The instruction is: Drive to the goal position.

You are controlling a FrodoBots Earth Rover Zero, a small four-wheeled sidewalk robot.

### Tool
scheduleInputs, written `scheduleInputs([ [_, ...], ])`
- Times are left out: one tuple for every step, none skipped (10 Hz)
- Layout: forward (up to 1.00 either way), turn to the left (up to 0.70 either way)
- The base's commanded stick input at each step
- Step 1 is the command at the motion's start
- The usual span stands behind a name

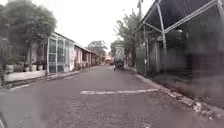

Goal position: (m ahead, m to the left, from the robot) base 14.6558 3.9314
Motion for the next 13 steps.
scheduleInputs([
  [0.70,0.00],
  [0.70,0.00],
  [0.70,0.00],
  [0.70,0.00],
  [0.70,0.00],
  [0.70,0.00],
  [0.70,0.00],
  [0.70,0.00],
  [0.70,0.00],
  [0.70,0.00],
  [0.70,0.00],
  [0.70,0.00],
  [0.70,0.00],
])
